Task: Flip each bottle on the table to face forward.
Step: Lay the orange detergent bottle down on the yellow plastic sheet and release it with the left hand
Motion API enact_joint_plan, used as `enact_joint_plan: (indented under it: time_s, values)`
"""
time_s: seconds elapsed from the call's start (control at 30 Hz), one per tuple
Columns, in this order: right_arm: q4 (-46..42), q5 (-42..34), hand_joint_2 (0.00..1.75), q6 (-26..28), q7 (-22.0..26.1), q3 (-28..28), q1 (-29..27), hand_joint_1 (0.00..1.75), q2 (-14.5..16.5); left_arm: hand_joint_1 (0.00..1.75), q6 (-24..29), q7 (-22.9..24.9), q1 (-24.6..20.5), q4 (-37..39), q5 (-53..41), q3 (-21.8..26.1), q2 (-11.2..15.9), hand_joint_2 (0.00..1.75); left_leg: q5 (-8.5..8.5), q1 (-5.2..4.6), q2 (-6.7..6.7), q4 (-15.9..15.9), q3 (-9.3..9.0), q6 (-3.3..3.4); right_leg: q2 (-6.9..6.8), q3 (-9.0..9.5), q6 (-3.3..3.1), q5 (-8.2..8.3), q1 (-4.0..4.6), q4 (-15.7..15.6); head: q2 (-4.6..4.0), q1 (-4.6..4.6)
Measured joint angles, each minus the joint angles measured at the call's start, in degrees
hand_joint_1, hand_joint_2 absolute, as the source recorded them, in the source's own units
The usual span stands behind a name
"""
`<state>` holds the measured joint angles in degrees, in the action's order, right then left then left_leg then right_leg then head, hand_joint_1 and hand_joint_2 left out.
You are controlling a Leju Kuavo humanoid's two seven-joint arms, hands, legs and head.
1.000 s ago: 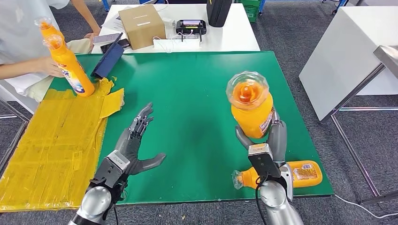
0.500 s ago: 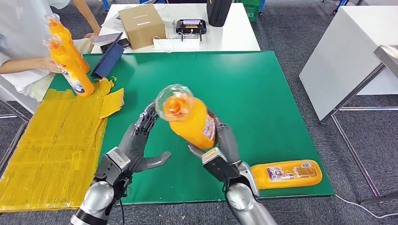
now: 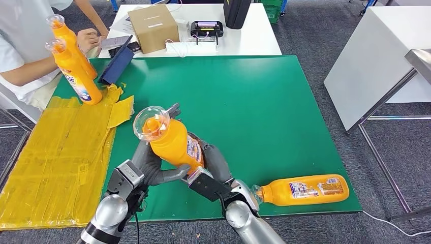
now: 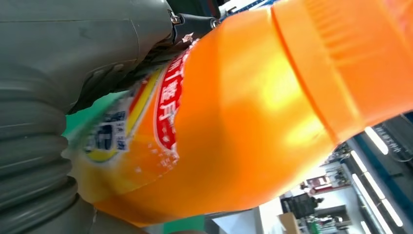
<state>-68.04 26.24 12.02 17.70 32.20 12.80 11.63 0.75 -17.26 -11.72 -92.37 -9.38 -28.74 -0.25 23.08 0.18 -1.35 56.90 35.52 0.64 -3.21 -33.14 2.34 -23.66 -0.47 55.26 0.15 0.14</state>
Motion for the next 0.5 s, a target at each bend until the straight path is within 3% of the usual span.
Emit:
enact_joint_plan:
  time_s: [0.2, 0.33, 0.5]
  values:
    - [3.2, 0.8, 1.75, 0.4, 0.0, 2.1, 1.3, 1.75, 0.7, 0.0, 0.7, -0.4, -0.8, 0.6, -0.2, -0.6, -0.1, 1.75, 0.0, -0.01, -0.02, 0.0, 0.01, 0.0, 0.0, -0.01, 0.0, 0.0, -0.01, 0.0, 0.0, 0.01]
    - [4.1, 1.0, 1.75, 1.0, -0.3, 2.9, 1.6, 1.75, 0.7, 1.71, 0.9, -0.4, -1.2, 1.4, -0.1, -0.6, -0.1, 1.75, 0.0, -0.02, -0.01, 0.0, 0.02, 0.0, 0.0, -0.02, 0.0, 0.0, -0.02, 0.0, 0.0, 0.0]
    - [5.0, 1.1, 1.75, 1.7, -0.4, 3.1, 2.0, 1.75, 0.7, 1.75, 0.9, -0.6, -1.5, 2.4, 0.5, -0.7, -0.1, 1.75, 0.0, -0.01, -0.02, 0.0, 0.02, 0.0, 0.0, -0.03, 0.0, 0.0, -0.02, 0.0, 0.0, 0.0]
